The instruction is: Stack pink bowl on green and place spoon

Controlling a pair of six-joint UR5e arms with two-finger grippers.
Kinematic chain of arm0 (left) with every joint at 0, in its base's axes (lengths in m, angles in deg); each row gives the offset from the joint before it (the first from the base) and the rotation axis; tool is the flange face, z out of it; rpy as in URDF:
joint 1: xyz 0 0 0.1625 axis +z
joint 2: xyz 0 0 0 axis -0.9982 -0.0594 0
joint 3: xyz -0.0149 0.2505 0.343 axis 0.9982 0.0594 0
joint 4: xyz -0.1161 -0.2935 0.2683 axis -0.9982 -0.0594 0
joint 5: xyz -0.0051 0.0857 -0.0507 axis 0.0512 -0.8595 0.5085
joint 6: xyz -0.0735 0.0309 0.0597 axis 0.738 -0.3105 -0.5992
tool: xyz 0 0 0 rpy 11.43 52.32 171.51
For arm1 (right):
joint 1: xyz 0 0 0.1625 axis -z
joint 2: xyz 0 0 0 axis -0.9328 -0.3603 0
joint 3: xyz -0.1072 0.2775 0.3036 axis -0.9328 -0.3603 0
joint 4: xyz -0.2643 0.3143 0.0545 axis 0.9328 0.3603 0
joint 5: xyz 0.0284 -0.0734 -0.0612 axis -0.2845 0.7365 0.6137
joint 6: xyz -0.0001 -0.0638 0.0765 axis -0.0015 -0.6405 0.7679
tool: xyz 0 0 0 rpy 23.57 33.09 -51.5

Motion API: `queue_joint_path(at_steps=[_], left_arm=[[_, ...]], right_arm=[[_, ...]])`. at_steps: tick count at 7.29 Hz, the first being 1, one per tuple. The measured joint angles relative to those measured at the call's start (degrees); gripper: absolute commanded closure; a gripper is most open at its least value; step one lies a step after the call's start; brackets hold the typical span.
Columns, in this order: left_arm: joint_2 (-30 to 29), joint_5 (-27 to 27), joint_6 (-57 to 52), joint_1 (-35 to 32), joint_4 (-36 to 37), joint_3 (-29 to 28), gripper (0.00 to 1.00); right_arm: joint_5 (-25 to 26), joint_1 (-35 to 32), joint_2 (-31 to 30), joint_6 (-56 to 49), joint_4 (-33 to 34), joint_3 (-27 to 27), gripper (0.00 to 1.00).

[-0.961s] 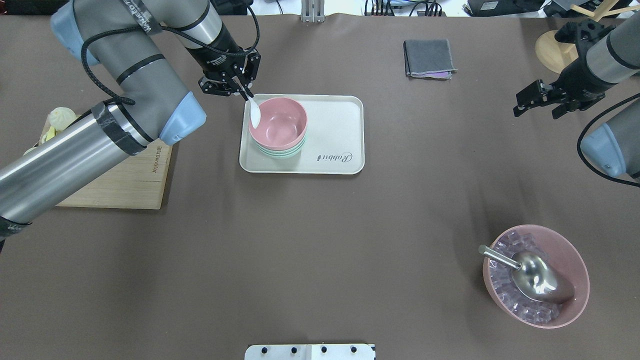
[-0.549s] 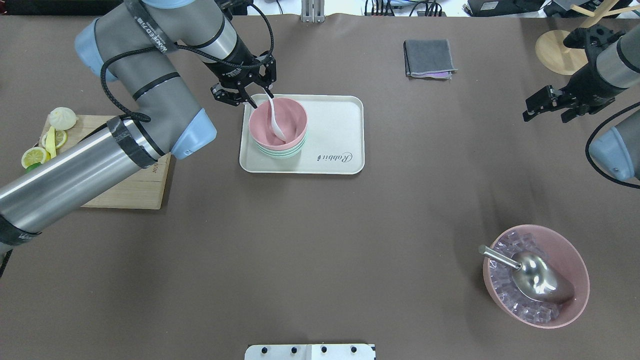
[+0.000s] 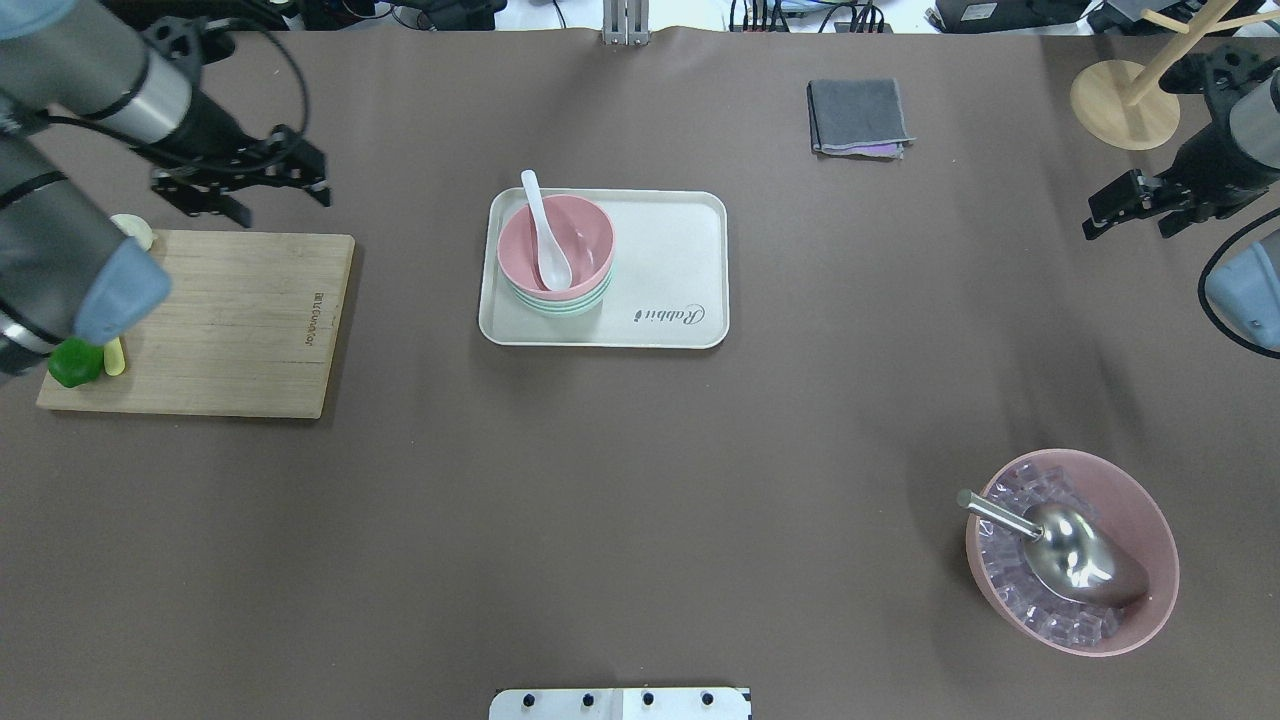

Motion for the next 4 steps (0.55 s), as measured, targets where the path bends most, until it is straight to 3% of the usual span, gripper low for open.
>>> queue_joint_path(at_steps=[2, 4], left_arm=[[11.9, -0.1, -24.2, -7.4, 0.0, 1.6, 0.02], [19.5, -0.4, -39.1, -13.5, -0.2, 1.5, 0.02]], right_arm=[[-0.2, -4.5, -0.8, -9.6, 0.1, -3.9, 0.0], [-0.2, -7.9, -2.3, -16.4, 0.1, -5.9, 0.0]])
